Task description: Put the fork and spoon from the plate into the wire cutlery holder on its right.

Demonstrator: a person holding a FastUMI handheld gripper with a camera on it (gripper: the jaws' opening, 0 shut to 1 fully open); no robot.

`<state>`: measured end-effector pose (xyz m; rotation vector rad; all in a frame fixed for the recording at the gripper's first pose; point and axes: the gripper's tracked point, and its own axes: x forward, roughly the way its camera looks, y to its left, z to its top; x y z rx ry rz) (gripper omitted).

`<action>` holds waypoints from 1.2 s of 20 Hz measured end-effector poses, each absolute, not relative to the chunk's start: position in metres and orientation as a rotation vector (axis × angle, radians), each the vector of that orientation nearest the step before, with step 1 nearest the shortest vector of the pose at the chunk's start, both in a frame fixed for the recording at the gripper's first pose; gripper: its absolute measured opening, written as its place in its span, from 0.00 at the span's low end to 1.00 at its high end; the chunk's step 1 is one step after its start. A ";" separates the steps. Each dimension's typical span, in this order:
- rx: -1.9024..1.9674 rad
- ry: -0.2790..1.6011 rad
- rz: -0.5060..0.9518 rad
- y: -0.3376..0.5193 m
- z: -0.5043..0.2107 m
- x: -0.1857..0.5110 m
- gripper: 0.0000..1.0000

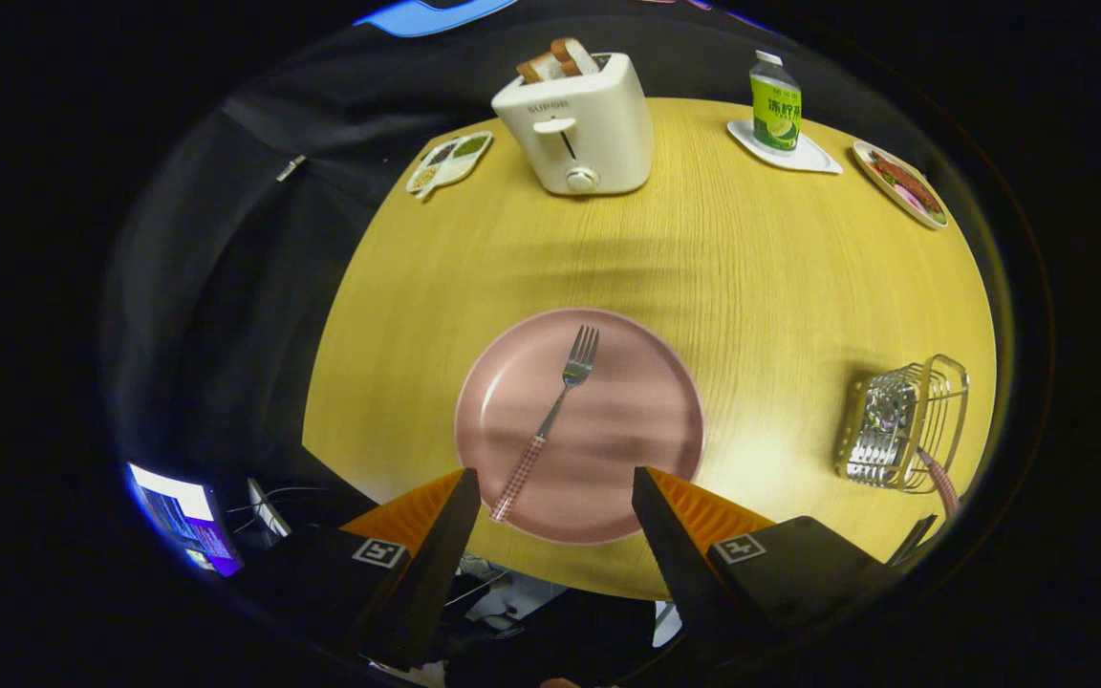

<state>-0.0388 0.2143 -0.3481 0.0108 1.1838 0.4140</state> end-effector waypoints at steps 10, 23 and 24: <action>-0.057 1.272 0.310 0.231 -0.408 -0.034 1.00; -0.082 1.301 0.295 0.228 -0.423 -0.036 0.17; -0.076 1.300 0.311 0.228 -0.424 -0.035 0.18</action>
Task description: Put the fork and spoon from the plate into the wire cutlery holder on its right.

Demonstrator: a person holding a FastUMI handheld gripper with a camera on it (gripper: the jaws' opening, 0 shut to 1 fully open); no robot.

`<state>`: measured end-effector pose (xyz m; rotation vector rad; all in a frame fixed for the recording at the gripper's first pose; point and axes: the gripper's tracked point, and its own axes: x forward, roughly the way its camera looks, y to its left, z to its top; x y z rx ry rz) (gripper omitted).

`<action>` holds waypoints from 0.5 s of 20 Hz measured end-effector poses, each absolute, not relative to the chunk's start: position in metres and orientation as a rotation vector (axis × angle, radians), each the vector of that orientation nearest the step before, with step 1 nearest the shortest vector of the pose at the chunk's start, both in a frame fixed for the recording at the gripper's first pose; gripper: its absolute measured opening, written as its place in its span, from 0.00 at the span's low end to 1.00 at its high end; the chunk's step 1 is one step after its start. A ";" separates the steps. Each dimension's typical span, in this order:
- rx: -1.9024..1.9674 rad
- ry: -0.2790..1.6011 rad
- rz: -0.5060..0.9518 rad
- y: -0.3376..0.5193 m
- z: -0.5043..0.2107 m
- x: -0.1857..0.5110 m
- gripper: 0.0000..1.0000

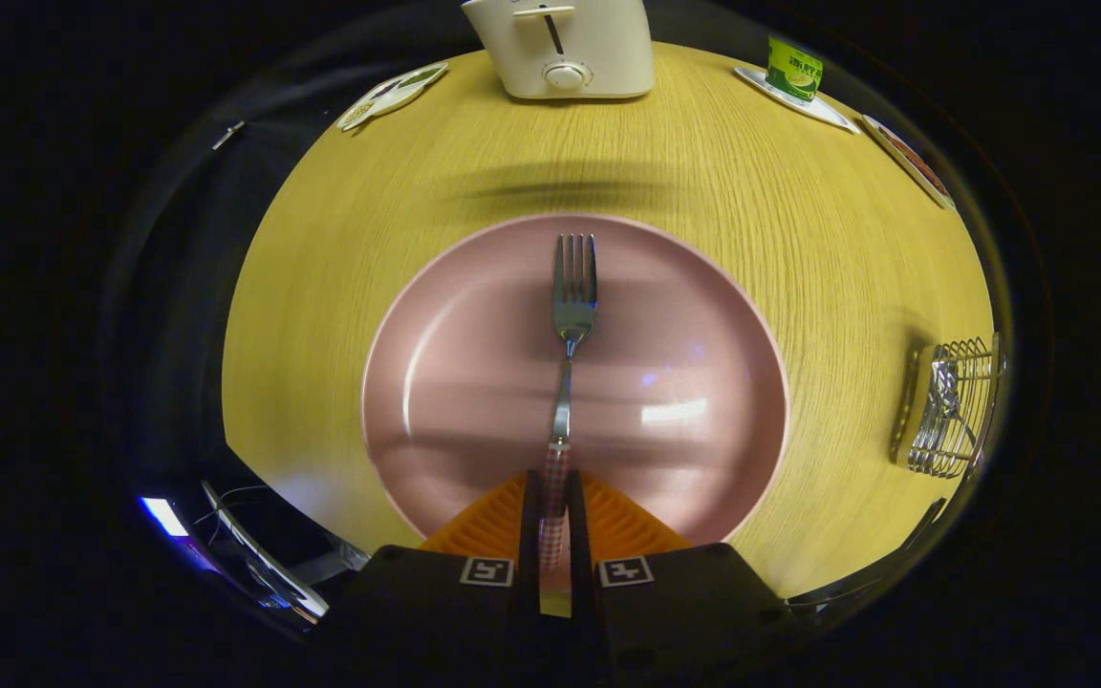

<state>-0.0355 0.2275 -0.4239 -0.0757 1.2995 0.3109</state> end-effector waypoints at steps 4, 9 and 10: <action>-0.031 1.303 0.361 0.225 -0.422 -0.038 0.11; -0.016 1.299 0.381 0.211 -0.407 -0.040 0.10; -0.008 1.298 0.391 0.210 -0.400 -0.040 0.10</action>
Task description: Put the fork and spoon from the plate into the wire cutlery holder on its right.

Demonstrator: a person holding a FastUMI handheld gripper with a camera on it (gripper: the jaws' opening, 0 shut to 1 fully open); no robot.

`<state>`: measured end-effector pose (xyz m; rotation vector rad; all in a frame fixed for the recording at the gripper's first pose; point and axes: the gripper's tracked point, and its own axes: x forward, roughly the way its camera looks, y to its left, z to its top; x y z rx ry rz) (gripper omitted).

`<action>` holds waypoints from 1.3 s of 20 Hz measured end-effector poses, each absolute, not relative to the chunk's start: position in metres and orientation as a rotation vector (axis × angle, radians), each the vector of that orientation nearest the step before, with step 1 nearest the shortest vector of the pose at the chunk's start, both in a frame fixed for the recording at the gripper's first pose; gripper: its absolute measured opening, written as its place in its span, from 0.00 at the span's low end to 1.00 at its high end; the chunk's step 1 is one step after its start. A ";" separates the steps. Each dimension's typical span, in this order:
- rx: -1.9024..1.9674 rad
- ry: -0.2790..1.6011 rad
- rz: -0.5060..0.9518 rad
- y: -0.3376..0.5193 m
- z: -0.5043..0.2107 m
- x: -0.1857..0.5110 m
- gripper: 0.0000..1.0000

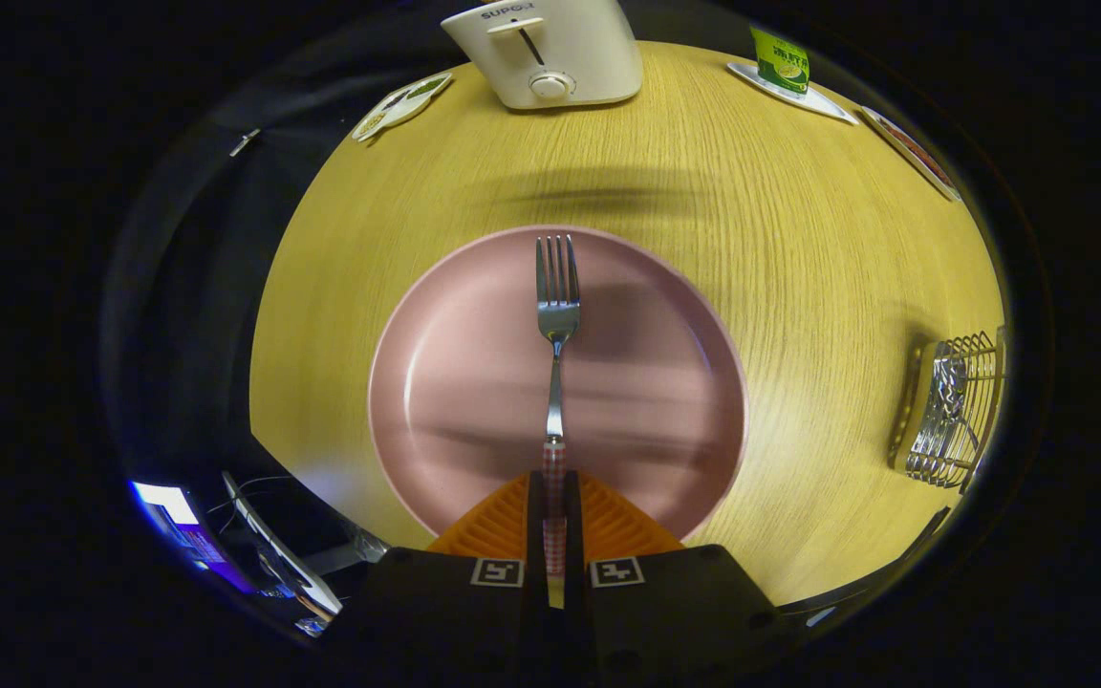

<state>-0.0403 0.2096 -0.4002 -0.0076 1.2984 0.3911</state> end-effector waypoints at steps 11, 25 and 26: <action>0.005 1.199 0.443 0.118 -0.293 -0.059 0.10; -0.163 1.441 0.353 -0.058 -0.232 -0.067 0.10; -0.180 1.478 0.374 -0.060 -0.230 -0.068 0.10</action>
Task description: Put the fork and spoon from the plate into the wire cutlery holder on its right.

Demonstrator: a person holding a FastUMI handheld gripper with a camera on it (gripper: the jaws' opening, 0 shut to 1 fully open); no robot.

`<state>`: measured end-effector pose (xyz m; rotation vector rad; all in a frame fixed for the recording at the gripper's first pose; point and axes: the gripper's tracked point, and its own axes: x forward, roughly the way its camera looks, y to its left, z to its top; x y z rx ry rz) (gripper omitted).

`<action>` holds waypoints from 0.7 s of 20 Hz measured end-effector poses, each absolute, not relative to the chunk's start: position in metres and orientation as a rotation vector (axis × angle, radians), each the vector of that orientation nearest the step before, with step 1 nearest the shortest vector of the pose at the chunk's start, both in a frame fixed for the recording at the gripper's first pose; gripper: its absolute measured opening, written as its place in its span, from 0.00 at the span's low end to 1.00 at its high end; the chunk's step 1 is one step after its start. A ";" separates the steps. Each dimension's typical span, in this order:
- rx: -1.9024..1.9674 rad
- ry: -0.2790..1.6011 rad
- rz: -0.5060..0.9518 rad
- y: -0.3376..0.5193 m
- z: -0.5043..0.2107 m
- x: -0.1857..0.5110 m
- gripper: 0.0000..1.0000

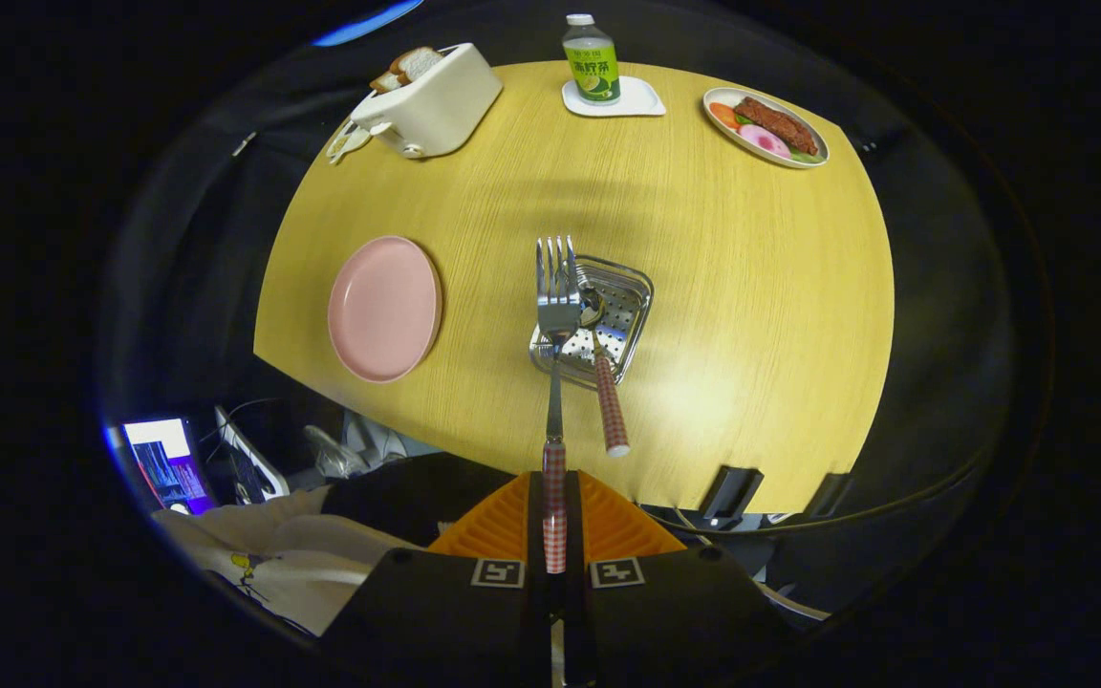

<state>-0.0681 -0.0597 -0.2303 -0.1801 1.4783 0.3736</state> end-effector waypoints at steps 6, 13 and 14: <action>-0.238 1.693 0.401 -0.064 -0.241 -0.061 0.10; -0.179 1.915 0.330 -0.062 -0.267 -0.048 0.10; -0.169 1.940 0.321 -0.061 -0.268 -0.049 0.10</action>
